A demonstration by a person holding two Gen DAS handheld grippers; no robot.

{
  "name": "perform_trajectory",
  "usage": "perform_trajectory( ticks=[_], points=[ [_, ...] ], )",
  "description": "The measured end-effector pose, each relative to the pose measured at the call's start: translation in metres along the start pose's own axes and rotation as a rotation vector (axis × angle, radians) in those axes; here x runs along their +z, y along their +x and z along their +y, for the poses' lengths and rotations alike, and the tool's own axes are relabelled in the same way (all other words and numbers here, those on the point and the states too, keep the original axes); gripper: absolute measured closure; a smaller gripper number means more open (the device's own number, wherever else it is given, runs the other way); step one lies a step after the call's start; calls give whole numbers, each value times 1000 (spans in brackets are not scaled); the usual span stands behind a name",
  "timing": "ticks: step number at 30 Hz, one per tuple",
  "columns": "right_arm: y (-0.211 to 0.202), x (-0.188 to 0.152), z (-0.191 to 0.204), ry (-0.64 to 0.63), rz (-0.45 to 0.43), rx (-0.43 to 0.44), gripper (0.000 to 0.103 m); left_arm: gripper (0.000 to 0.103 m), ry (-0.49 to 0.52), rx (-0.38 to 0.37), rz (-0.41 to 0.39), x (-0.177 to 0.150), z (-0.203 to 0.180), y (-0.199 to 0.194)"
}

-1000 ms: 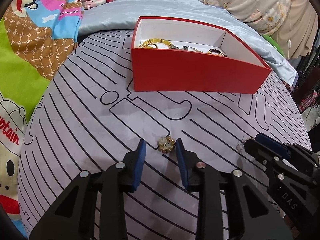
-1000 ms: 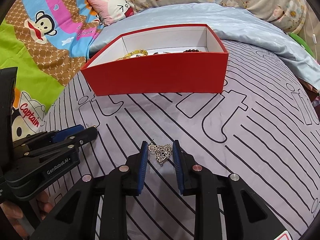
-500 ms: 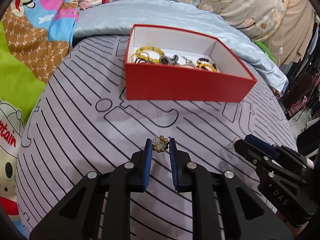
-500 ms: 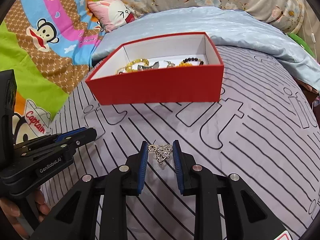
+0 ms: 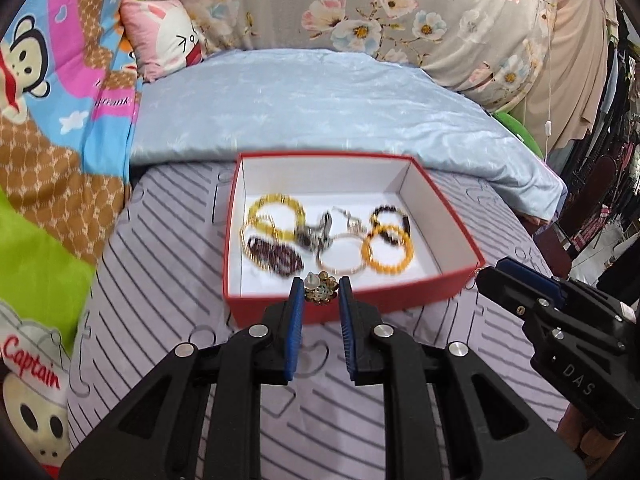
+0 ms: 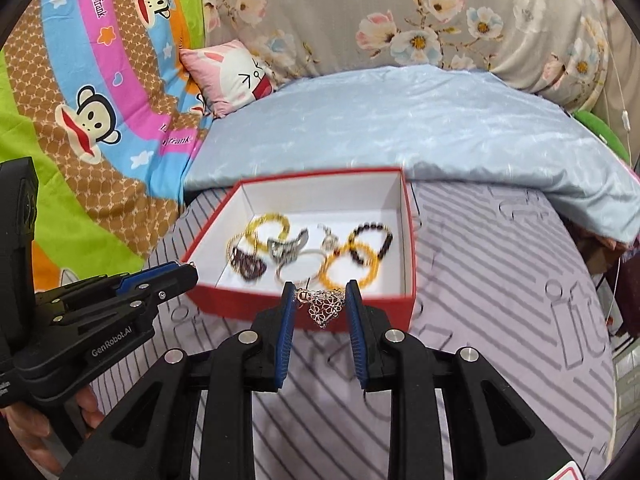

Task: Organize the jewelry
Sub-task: 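Carry both held pieces into the box and open both tools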

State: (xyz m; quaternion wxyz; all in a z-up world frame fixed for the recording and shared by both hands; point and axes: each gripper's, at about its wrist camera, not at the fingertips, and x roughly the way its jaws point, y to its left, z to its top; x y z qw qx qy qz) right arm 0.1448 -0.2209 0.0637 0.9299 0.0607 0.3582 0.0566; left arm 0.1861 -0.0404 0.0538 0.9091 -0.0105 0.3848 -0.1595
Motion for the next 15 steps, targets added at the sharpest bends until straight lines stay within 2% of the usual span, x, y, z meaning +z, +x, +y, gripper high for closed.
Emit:
perform_trajectory(
  ticks=[6, 15],
  points=[
    [26, 30, -3, -5, -4, -1, 79, 86, 3, 25, -13, 27, -4, 25],
    [65, 37, -9, -1, 32, -14, 79, 86, -5, 60, 19, 41, 3, 66]
  ],
)
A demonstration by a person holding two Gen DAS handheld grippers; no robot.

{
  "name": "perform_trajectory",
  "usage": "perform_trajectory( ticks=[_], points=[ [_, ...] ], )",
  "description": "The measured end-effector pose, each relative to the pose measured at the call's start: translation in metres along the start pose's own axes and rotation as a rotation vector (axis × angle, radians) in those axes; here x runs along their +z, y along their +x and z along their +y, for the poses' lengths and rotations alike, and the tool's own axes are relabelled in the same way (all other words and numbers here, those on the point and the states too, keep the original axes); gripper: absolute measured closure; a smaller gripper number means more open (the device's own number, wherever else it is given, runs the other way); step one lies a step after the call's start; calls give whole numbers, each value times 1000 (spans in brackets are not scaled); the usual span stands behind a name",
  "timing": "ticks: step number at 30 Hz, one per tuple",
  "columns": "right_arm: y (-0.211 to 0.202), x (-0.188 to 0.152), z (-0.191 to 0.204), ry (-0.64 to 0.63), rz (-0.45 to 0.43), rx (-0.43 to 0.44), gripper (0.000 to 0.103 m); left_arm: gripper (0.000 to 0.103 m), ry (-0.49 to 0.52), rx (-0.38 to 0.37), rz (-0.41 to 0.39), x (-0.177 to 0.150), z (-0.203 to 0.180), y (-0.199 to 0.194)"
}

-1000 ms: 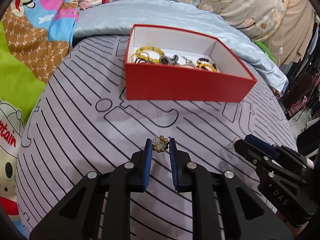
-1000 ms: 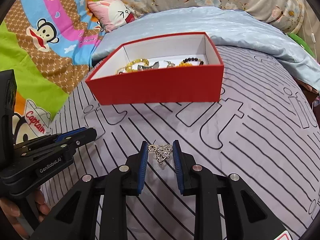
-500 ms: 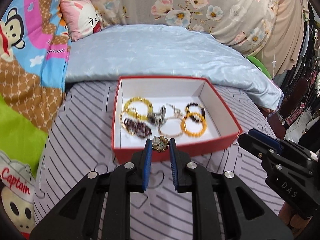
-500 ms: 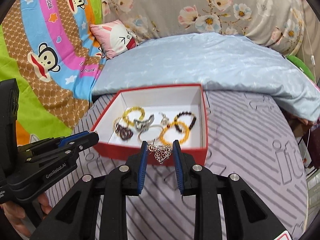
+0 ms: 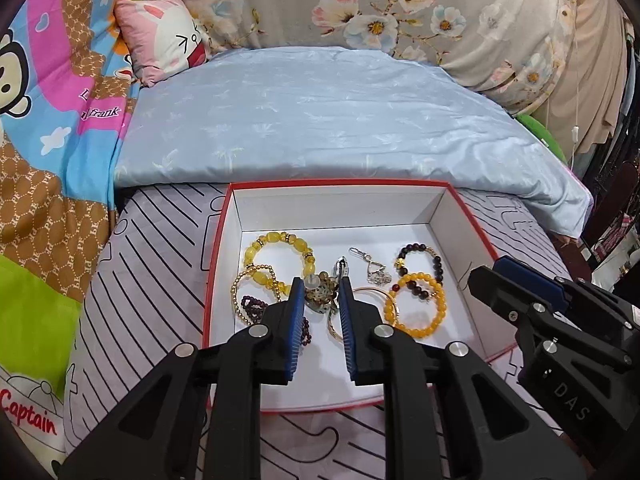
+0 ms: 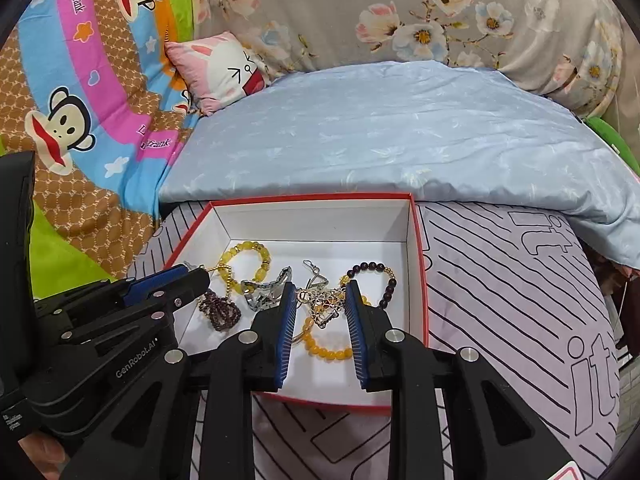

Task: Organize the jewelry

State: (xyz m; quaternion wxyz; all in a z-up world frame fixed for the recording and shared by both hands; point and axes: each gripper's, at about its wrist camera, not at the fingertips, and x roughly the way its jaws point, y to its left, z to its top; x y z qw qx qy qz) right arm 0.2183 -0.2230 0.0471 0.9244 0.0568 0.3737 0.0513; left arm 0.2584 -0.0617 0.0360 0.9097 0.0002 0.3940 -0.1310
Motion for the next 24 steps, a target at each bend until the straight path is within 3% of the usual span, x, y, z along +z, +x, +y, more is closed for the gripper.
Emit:
perform_trajectory(
  ticks=[16, 19, 21, 24],
  points=[
    [38, -1, -2, 9, 41, -21, 79, 86, 6, 27, 23, 5, -2, 32],
    [38, 0, 0, 3, 35, -30, 73, 85, 7, 31, 21, 6, -3, 32],
    [37, -1, 1, 3, 25, -40, 65, 73, 5, 39, 20, 6, -3, 32],
    [34, 0, 2, 2, 18, -45, 63, 63, 4, 60, 8, 5, -2, 29]
  ],
)
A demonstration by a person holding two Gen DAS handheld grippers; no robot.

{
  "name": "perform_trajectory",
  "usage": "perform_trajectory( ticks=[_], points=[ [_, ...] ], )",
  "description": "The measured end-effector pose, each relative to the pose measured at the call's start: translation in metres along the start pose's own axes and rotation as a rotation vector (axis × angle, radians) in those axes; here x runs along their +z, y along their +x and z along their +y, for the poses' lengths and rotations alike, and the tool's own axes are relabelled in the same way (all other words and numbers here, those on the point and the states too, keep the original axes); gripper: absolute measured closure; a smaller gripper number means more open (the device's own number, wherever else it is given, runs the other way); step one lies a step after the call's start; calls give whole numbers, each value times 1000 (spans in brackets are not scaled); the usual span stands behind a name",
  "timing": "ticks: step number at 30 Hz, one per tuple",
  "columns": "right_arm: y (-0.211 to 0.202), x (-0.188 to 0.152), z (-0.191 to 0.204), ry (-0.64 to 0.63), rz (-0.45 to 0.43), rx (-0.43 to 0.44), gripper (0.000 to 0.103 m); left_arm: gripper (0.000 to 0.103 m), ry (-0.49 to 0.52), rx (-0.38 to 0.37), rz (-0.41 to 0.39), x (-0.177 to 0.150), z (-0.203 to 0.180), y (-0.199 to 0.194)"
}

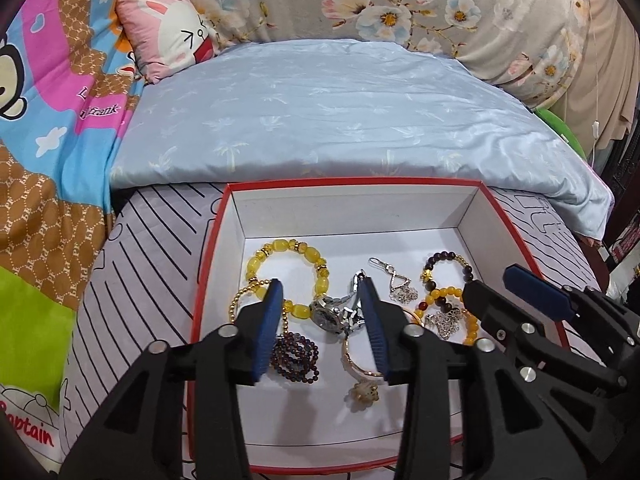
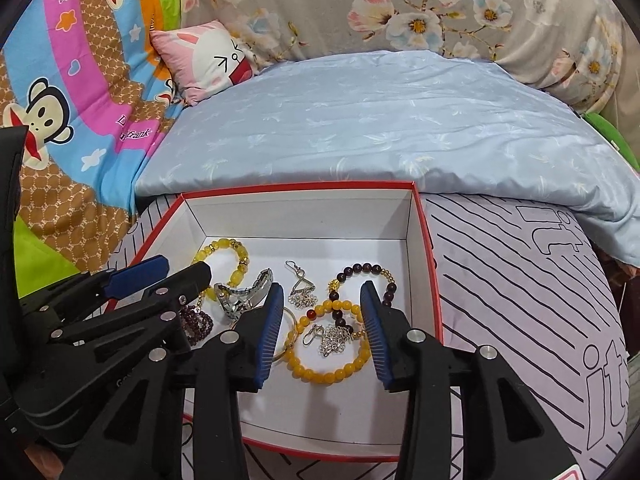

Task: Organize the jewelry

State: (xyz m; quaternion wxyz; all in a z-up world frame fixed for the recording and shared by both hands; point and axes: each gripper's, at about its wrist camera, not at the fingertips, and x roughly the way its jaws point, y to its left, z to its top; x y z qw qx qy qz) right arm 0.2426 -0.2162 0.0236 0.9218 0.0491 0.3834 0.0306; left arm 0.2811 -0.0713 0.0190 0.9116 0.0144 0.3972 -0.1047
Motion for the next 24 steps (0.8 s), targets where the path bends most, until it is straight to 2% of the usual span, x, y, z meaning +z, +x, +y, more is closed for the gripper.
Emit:
perform_trajectory(
  ticks=[6, 13, 19, 24],
  points=[
    [-9, -1, 3, -6, -12, -6, 62, 60, -7, 12, -3, -1, 2, -5],
    [-19, -4, 3, 2, -24, -25, 54, 60, -9, 24, -11, -2, 3, -15],
    [-28, -8, 5, 7, -28, -36, 53, 59, -9, 30, -15, -6, 2, -24],
    [-36, -13, 4, 12, -34, -53, 48, 52, -17, 49, -18, -10, 3, -32]
  ],
)
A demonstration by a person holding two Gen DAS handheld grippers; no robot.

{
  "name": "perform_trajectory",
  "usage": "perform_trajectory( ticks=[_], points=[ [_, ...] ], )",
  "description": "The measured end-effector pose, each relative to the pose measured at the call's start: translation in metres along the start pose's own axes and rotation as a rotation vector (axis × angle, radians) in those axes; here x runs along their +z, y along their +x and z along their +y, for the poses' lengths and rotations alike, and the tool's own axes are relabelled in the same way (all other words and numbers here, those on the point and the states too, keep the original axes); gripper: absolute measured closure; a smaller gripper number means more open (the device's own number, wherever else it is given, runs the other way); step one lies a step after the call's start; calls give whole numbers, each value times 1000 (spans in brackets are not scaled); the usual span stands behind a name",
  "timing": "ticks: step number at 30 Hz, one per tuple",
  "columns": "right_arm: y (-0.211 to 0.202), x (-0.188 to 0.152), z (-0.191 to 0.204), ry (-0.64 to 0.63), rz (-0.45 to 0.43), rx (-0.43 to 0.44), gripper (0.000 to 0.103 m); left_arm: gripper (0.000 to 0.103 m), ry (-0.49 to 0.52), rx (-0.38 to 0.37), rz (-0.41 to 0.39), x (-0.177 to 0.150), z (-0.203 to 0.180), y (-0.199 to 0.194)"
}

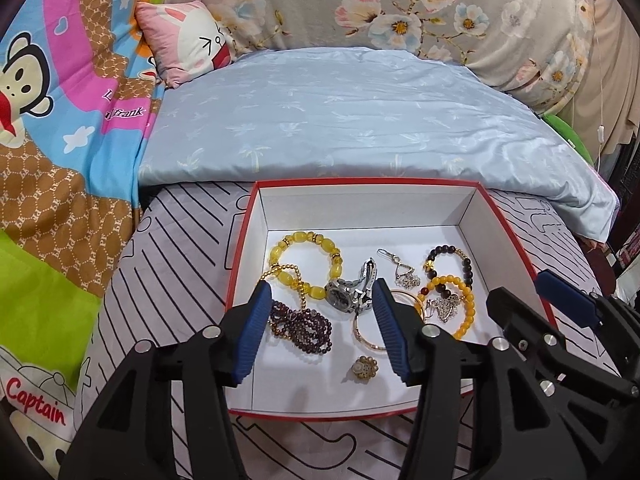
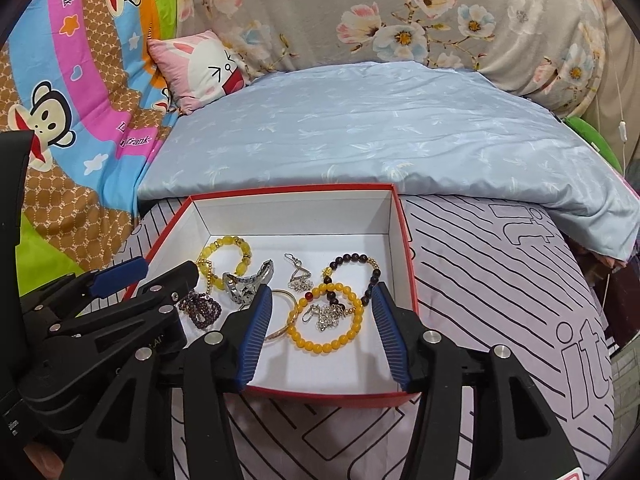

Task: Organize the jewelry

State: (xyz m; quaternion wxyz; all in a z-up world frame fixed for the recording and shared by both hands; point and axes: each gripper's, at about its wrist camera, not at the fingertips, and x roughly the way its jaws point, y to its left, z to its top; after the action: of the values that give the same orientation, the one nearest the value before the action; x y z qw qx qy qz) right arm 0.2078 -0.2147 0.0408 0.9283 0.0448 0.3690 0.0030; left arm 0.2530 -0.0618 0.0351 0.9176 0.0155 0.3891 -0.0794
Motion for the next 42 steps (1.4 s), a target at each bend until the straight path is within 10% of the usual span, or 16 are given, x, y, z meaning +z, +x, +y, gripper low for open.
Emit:
perform_trajectory(
  ticks=[42],
  points=[
    [-62, -106, -4, 25, -12, -163, 21, 14, 13, 126, -23, -103, -2, -52]
  ],
)
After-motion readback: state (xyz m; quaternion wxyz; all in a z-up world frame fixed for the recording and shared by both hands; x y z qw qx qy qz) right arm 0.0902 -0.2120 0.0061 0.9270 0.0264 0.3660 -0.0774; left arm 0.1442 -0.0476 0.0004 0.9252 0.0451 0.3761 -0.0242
